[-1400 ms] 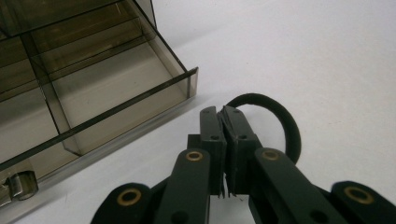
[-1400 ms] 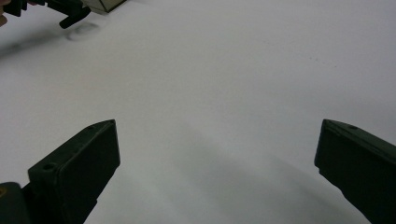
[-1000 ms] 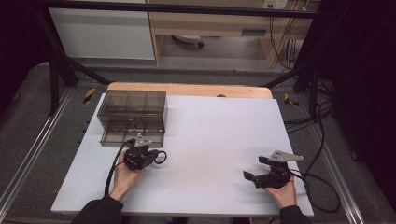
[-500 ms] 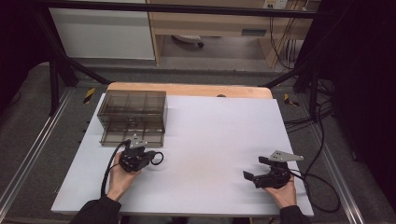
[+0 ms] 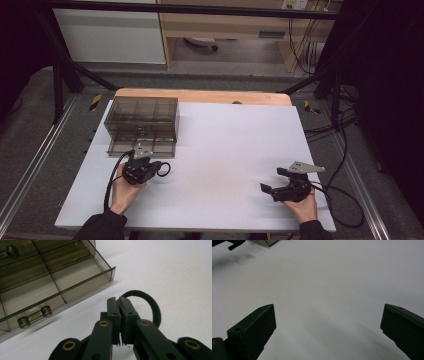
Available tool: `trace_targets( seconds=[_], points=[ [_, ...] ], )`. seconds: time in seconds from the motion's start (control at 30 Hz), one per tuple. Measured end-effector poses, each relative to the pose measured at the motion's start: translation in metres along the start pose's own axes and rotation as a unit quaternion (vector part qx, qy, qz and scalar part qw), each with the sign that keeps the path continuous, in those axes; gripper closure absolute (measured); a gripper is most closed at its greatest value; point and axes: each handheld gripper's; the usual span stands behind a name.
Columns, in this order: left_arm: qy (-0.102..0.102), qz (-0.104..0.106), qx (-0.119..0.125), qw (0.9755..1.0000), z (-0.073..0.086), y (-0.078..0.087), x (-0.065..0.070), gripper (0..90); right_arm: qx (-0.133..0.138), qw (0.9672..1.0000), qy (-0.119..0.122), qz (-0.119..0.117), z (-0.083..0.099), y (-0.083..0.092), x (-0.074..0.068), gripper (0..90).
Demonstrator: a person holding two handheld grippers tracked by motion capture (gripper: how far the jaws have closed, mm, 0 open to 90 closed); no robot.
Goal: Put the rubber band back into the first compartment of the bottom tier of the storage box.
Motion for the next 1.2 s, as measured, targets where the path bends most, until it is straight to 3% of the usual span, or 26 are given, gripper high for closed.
trace_targets(
  seconds=[0.33,1.2],
  points=[
    [-0.004,-0.010,-0.003,0.9999,-0.001,0.006,-0.003,86.6,-0.001,1.0000,0.000,0.000,0.000,0.000,0.000,0.7],
    [0.027,-0.024,0.003,0.9994,-0.002,0.020,-0.025,86.6,-0.001,1.0000,0.000,0.000,0.000,0.000,0.000,0.7]
  ],
)
Point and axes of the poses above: each handheld gripper's, and its own axes: y roughly backward along the jaws, z roughly out of its underside, x roughly to its right, and after that the axes turned 5 degrees about -x, right-handed
